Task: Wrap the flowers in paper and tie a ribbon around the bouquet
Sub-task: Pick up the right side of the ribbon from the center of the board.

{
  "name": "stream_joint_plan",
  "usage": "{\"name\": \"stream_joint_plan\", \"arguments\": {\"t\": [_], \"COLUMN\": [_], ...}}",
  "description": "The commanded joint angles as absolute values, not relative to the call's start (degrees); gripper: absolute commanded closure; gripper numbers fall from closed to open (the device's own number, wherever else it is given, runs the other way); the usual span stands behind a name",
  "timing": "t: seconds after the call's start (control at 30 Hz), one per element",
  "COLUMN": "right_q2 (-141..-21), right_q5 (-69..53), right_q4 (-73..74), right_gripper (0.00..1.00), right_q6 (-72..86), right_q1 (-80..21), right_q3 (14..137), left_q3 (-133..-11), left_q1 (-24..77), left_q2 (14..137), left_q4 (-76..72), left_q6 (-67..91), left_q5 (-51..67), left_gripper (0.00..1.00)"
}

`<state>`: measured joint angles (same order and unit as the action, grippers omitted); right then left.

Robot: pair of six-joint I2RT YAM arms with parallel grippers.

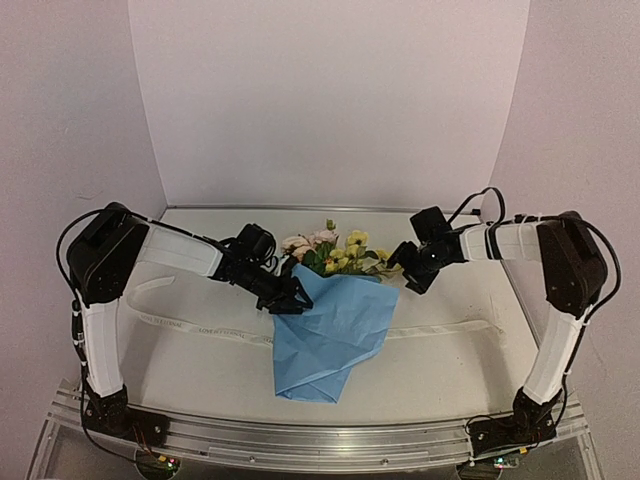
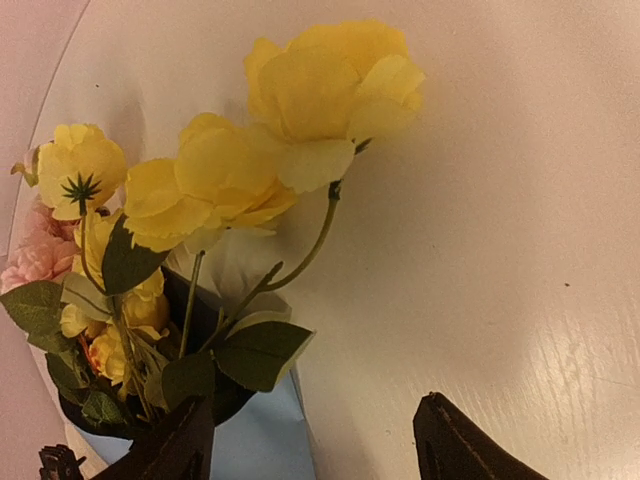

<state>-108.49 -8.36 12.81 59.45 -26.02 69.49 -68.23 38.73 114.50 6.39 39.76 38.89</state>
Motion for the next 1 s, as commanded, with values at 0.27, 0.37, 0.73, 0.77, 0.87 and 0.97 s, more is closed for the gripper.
{"name": "stream_joint_plan", "arguments": {"t": [0.27,0.37,0.73,0.77,0.87,0.97], "right_q2": [-87.62,-82.01,-67.66,-67.56,-66.4,-64.16], "right_q5": [-0.51,1.66,13.72,13.66,15.2,16.31], "right_q4": [16.64,18.27,32.95,33.75,35.48,37.28], "right_gripper": [0.27,0.28,0.28,0.28,0.26,0.18], "right_q6": [60.88,62.42,72.77,74.12,77.03,80.57], "right_q1": [-25.41,-25.4,-16.25,-15.14,-13.85,-12.65], "right_q3": [52.1,47.17,34.97,34.9,35.33,34.69], "left_q3": [-75.45,-75.92,-77.51,-77.52,-77.63,-77.78], "left_q1": [42.48,42.76,43.14,43.15,43.13,43.12], "left_q2": [114.87,115.37,116.27,116.28,116.4,116.41], "left_q4": [6.25,6.57,6.0,5.98,6.17,6.16], "left_q6": [36.59,36.18,35.74,35.68,35.46,35.49], "left_q5": [43.14,44.11,46.25,46.32,46.53,46.75], "left_gripper": [0.63,0.63,0.64,0.64,0.64,0.64]}}
